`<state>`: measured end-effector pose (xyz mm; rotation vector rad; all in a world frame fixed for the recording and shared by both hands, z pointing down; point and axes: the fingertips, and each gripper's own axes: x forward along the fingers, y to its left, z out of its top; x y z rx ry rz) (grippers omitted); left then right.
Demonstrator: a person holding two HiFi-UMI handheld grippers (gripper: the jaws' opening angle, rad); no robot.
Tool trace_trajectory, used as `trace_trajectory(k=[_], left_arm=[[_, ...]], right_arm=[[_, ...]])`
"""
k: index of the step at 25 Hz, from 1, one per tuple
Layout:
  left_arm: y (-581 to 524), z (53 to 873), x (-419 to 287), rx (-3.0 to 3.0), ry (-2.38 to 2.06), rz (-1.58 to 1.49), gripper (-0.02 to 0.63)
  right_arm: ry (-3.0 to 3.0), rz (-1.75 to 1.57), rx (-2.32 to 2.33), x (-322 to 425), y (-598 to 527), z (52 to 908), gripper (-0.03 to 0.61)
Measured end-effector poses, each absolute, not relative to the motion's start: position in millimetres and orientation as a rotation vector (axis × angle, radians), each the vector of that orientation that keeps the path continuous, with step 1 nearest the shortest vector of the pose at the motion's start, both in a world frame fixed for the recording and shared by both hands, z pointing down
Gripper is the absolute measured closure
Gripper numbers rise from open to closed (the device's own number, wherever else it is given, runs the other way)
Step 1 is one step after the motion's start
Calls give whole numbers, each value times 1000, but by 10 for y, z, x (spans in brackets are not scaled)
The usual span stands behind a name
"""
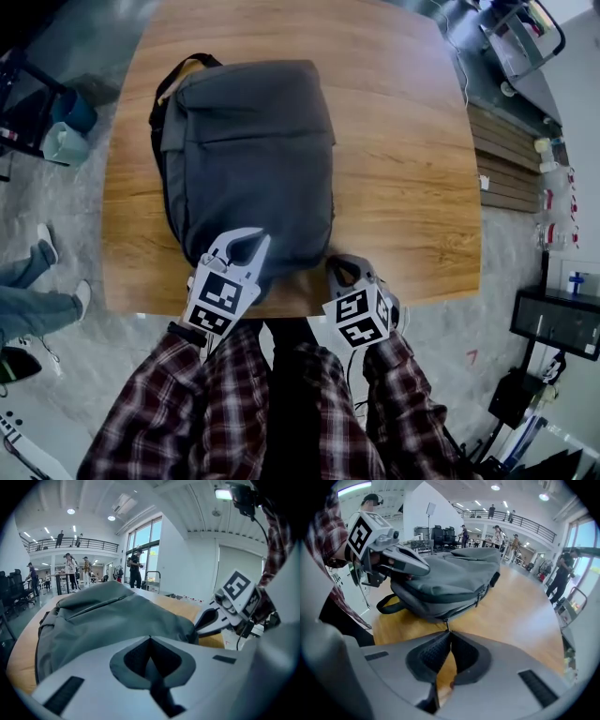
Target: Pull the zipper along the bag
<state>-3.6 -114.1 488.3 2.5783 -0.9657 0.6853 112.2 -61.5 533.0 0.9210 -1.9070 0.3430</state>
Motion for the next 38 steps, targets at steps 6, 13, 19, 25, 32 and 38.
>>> trace_trajectory(k=[6, 13, 19, 25, 32, 38], left_arm=[[-1062, 4948, -2, 2610, -898, 731, 604], [-1007, 4942, -38, 2661, -821, 772, 604], [-1511, 4976, -719, 2535, -1085, 979, 603], [-1484, 4472, -582, 2376, -1260, 797, 603], [-1038, 4963, -403, 2422, -1222, 850, 603], [-951, 5083, -356, 2534, -1248, 862, 604]], right_arm=[[-1862, 373, 979, 1405, -1147, 5432, 562], [-1870, 442, 989, 1382, -1283, 5441, 568], [-2014, 537, 886, 786, -849, 5355, 569], [-2160, 686, 829, 111, -622, 5205, 569], [-2146, 531, 650, -190, -334, 5306, 569], [-2053, 157, 518, -68, -397, 5467, 569]])
